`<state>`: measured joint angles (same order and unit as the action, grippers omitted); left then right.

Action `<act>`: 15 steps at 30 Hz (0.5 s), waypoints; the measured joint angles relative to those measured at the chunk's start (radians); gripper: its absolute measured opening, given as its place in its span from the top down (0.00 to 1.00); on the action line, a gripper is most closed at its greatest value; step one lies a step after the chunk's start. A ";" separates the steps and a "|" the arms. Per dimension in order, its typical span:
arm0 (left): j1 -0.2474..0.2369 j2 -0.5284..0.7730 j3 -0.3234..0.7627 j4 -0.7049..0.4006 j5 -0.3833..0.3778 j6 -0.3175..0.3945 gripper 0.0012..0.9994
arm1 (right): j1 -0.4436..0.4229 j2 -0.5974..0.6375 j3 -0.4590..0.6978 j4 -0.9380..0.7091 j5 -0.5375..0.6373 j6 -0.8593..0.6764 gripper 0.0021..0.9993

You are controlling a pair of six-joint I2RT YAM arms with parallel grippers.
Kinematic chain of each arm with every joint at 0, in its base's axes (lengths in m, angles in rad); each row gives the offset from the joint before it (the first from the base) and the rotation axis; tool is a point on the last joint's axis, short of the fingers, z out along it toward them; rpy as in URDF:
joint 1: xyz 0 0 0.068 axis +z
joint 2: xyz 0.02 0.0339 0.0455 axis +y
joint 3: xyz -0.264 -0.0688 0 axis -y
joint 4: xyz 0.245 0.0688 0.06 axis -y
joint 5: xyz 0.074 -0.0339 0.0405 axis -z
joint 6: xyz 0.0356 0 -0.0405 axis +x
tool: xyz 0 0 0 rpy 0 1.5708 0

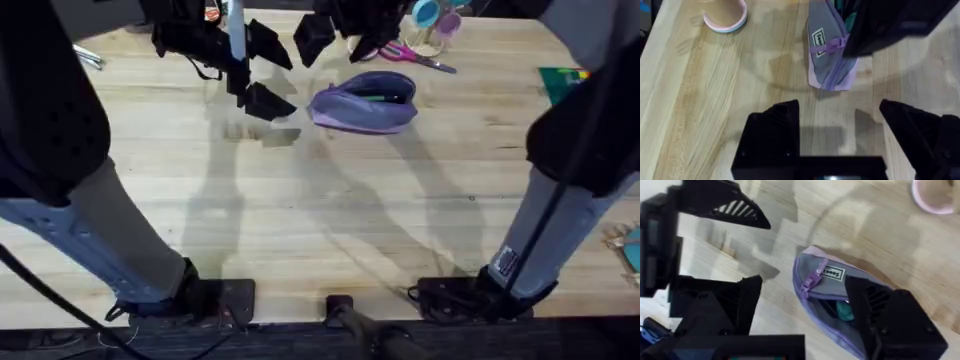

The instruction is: Unzip the bag, pick up the pens from the table one at a time and place them inside, then zip the bag closed.

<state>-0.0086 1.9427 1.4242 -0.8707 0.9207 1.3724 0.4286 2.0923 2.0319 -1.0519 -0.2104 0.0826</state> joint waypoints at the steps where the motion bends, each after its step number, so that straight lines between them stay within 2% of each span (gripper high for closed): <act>1: 0.000 0.000 0.000 0.000 0.000 0.000 0.01 | 0.001 0.009 0.000 0.000 0.000 0.000 0.00; 15: 0.000 0.000 0.000 0.000 0.000 0.000 0.01 | 0.001 0.091 0.000 -0.016 0.001 0.000 0.01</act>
<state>-0.0086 1.9427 1.4242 -0.8707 0.9207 1.3724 0.4301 2.1831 2.0319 -1.0679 -0.2096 0.0828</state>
